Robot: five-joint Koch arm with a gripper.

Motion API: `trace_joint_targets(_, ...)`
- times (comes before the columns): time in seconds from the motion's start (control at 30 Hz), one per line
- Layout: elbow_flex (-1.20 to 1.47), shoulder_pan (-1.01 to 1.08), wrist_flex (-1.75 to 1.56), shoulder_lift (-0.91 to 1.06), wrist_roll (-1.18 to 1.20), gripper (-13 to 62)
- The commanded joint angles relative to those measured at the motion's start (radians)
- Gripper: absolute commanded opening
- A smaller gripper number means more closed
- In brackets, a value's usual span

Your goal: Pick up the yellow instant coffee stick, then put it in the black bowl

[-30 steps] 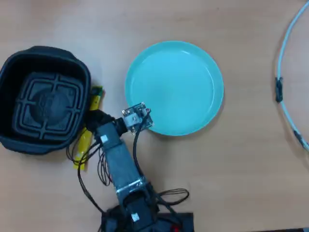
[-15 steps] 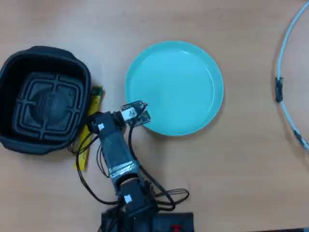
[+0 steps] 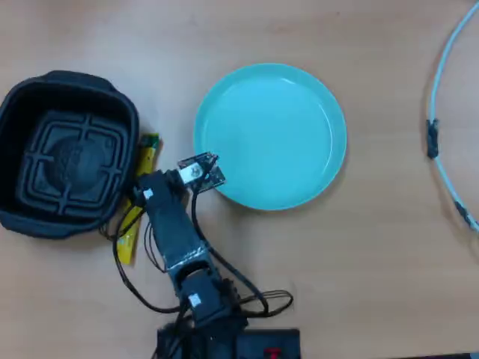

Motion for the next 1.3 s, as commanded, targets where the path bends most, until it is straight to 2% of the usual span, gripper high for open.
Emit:
trace_joint_targets(0.0,-0.107,-0.032,-0.009,-0.003,-0.003,57.0)
trace_joint_targets(0.7,-0.215,-0.158,-0.023,-0.268,0.051,56.6)
trace_joint_targets(0.9,-0.216,-0.152,-0.028,-0.327,0.21,56.3)
trace_joint_targets(1.1,-0.204,-0.161,-0.026,-0.33,0.219,56.1)
trace_joint_targets(1.17,-0.204,-0.164,-0.026,-0.33,0.219,53.8)
trace_joint_targets(1.27,-0.204,-0.175,-0.026,-0.33,0.216,44.8)
